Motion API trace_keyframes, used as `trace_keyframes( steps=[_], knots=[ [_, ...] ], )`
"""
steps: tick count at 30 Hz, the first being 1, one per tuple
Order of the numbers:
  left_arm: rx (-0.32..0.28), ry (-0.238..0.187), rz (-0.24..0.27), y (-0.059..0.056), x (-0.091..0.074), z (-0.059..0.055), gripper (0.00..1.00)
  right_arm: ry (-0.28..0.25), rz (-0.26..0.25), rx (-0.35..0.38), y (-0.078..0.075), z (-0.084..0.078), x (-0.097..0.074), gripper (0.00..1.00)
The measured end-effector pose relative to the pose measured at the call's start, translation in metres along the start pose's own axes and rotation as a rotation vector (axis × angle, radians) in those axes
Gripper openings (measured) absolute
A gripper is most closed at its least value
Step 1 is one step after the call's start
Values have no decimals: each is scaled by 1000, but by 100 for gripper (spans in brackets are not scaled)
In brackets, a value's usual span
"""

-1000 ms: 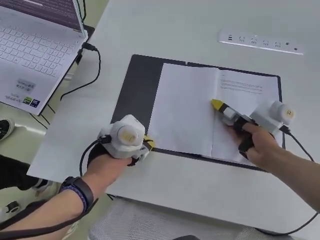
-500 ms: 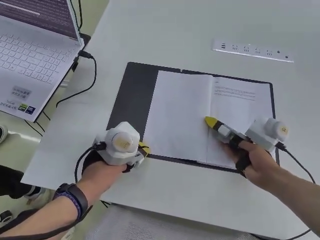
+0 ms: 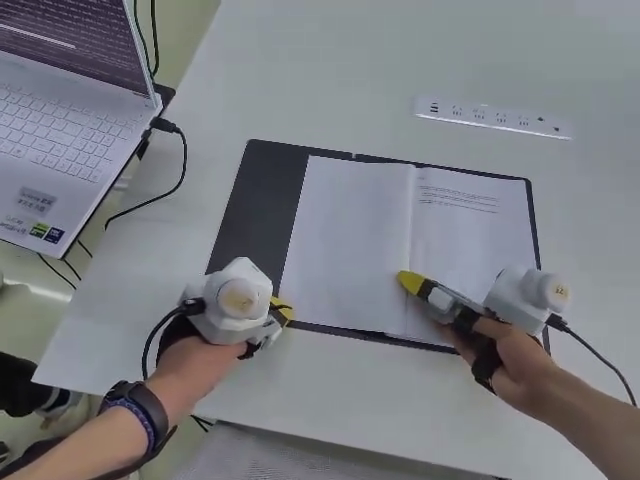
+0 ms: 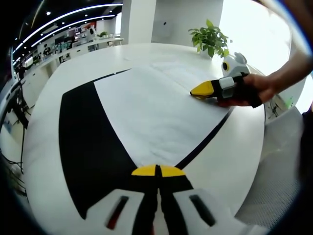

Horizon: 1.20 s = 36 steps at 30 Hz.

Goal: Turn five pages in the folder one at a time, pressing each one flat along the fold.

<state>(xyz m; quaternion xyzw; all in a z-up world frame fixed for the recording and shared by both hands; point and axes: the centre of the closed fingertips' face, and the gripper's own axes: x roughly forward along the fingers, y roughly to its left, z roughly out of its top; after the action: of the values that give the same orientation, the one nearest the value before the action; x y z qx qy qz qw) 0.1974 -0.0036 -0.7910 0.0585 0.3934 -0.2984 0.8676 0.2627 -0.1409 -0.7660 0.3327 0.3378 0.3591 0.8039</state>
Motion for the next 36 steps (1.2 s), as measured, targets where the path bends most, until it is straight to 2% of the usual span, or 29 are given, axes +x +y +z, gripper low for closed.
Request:
trace_keyframes(
  steps=[13,19,31,36],
  knots=[
    [-4,-8,-5,0,0,0,0,-21,7,51,-2,-21,-14,0],
    [-4,-12,-5,0,0,0,0,6,18,52,3,-35,-20,0],
    [0,-14,-7,0,0,0,0,39,4,33,8,-49,-27,0],
    [6,-11,-12,-1,0,0,0,53,1,54,10,-55,-30,0]
  ],
)
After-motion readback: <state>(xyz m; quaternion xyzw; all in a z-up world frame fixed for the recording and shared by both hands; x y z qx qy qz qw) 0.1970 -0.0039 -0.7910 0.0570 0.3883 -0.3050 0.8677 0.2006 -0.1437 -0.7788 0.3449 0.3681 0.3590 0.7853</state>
